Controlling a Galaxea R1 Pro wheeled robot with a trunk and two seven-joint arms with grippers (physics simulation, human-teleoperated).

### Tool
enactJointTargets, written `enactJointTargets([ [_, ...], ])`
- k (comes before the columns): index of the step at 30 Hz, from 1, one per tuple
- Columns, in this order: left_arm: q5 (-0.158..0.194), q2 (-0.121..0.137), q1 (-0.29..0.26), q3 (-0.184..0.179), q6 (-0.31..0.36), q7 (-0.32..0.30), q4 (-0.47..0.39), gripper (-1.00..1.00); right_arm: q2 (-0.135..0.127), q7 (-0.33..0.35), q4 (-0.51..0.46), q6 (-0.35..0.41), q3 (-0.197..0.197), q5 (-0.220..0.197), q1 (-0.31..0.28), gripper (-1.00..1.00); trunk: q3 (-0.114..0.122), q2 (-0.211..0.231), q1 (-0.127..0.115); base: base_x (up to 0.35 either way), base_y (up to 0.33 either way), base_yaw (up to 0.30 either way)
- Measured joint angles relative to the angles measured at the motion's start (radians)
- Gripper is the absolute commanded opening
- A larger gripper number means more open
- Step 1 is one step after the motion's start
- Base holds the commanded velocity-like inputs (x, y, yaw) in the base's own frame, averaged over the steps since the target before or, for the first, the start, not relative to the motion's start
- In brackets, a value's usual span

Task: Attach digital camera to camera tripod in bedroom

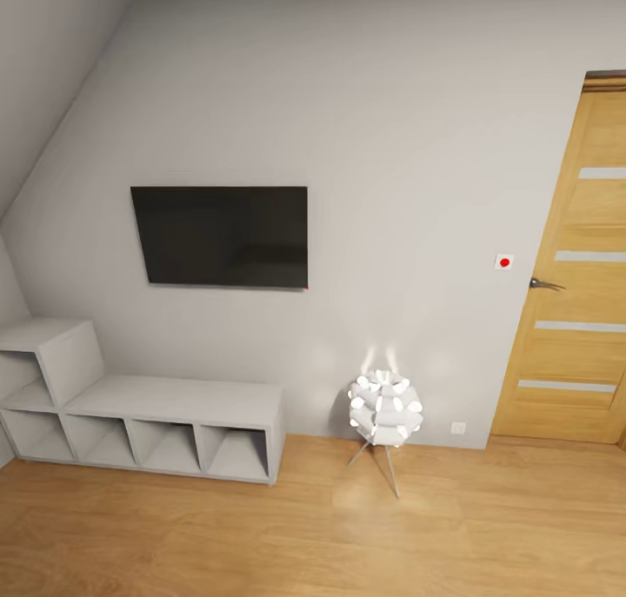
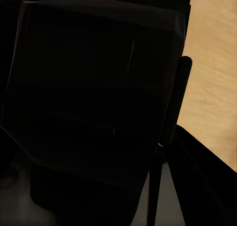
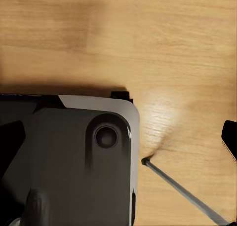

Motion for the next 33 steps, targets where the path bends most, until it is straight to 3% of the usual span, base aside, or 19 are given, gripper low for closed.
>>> enactJointTargets([
  [10,0.0,0.0,0.0,0.0,0.0,0.0,0.0,-1.0,0.0,0.0,0.0,-0.004,0.0,-0.001,0.0,1.0,0.0,0.0,0.0,0.322,0.0,-0.016],
  [19,0.0,-0.001,0.0,0.0,0.0,0.0,0.0,-1.0,0.0,-0.001,0.0,-0.004,-0.001,-0.001,0.0,1.0,0.0,0.0,0.0,0.286,0.0,-0.23],
  [33,0.0,-0.001,0.0,0.0,0.0,0.0,0.0,-1.0,0.0,-0.001,0.0,-0.003,-0.001,-0.001,0.0,1.0,0.0,0.0,0.001,0.035,0.0,-0.285],
])
